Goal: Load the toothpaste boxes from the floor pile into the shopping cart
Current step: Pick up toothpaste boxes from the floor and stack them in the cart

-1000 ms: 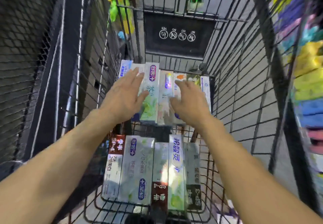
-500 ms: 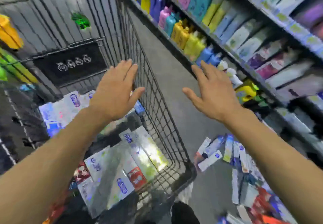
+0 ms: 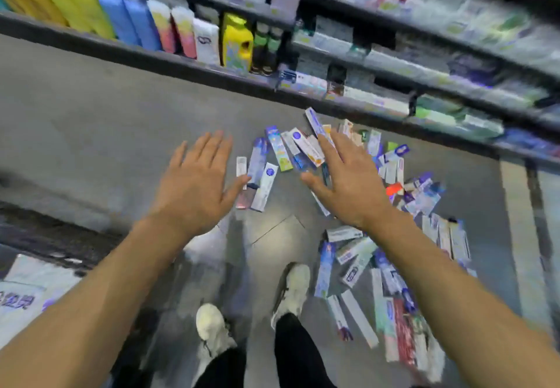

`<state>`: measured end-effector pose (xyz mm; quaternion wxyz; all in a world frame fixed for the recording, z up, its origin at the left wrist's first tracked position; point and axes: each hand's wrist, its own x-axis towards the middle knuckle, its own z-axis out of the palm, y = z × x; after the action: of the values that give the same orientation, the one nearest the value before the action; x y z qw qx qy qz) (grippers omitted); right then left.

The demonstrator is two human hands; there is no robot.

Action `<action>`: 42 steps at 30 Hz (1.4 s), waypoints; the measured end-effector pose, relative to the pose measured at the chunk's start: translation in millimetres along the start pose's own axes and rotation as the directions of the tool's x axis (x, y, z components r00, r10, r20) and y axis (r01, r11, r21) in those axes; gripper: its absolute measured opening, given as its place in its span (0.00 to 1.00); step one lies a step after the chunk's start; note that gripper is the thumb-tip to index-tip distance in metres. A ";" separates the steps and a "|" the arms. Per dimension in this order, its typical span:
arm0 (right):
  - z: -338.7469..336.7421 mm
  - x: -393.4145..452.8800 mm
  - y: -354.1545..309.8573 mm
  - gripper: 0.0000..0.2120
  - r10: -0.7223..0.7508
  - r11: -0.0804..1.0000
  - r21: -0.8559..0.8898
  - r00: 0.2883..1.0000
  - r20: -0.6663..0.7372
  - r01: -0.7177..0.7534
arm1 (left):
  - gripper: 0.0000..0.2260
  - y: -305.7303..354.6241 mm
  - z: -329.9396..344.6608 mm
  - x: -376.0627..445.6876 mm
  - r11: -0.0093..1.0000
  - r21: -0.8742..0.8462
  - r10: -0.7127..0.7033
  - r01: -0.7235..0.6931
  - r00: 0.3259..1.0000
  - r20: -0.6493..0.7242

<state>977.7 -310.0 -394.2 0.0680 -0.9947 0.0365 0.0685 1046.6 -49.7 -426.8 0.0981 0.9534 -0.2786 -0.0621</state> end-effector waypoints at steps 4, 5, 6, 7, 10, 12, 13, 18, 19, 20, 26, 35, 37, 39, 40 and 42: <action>33.4 -27.2 64.3 0.38 0.107 0.989 0.096 0.994 0.024 -0.109 | 0.36 46.5 46.5 18.7 1.000 0.008 0.003 -0.005 0.987 0.159; 39.6 -31.7 75.2 0.37 0.123 0.985 0.118 0.992 0.013 -0.124 | 0.35 52.4 55.3 21.2 1.000 0.007 0.003 -0.004 0.986 0.169; 46.4 -35.4 87.0 0.36 0.145 0.979 0.143 0.989 -0.001 -0.143 | 0.35 58.1 64.2 25.0 1.000 0.008 0.003 -0.005 0.985 0.174; 54.0 -38.4 100.6 0.35 0.172 0.971 0.169 0.985 0.003 -0.170 | 0.34 65.2 74.1 31.8 1.000 0.011 0.000 -0.002 0.982 0.187; 83.2 -38.3 137.0 0.37 0.193 0.957 0.215 0.981 0.031 -0.195 | 0.33 82.0 102.1 56.6 0.998 0.017 -0.067 0.065 0.979 0.194; 106.6 -31.5 155.1 0.37 0.190 0.952 0.233 0.979 0.068 -0.201 | 0.34 86.2 124.8 75.2 0.996 0.015 -0.092 0.091 0.969 0.228; 117.7 -27.4 161.3 0.37 0.187 0.948 0.243 0.978 0.093 -0.205 | 0.35 85.8 136.3 81.4 0.996 0.032 -0.090 0.085 0.964 0.248; 180.4 3.8 178.6 0.41 0.153 0.951 0.248 0.979 0.132 -0.182 | 0.37 70.5 198.0 112.7 0.990 0.092 -0.130 0.107 0.947 0.295; 196.2 10.6 179.7 0.41 0.147 0.953 0.247 0.979 0.139 -0.178 | 0.36 65.4 213.6 117.8 0.990 0.074 -0.136 0.120 0.950 0.280; 214.0 17.7 180.9 0.42 0.138 0.955 0.245 0.980 0.142 -0.169 | 0.36 59.8 230.2 123.0 0.990 0.046 -0.138 0.130 0.953 0.270; 336.1 65.9 182.1 0.42 0.108 0.964 0.229 0.987 0.117 -0.132 | 0.35 17.5 345.7 139.9 0.981 -0.084 -0.160 0.178 0.969 0.188; 520.1 116.8 166.0 0.38 0.011 0.983 0.181 0.996 0.091 -0.028 | 0.34 -55.8 516.6 125.8 0.994 -0.074 -0.083 0.086 0.996 0.043; 544.4 125.5 161.7 0.39 0.015 0.985 0.169 0.992 0.125 -0.036 | 0.34 -68.0 544.1 127.6 0.987 -0.099 -0.119 0.125 0.991 0.067; 559.6 134.3 159.4 0.39 0.025 0.983 0.174 0.990 0.141 -0.049 | 0.35 -76.6 561.1 132.8 0.982 -0.116 -0.142 0.150 0.987 0.077; 565.1 137.9 159.7 0.39 0.030 0.981 0.184 0.990 0.140 -0.056 | 0.36 -79.9 566.5 135.3 0.980 -0.123 -0.146 0.155 0.986 0.078; 571.2 145.0 161.5 0.37 0.048 0.978 0.196 0.990 0.131 -0.073 | 0.38 -84.3 571.7 144.6 0.981 -0.136 -0.133 0.141 0.989 0.064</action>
<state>1032.8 -398.6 -996.2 0.1679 -0.9749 0.0692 0.1291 1112.5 -145.8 -1011.0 0.1525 0.9590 -0.2099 -0.1139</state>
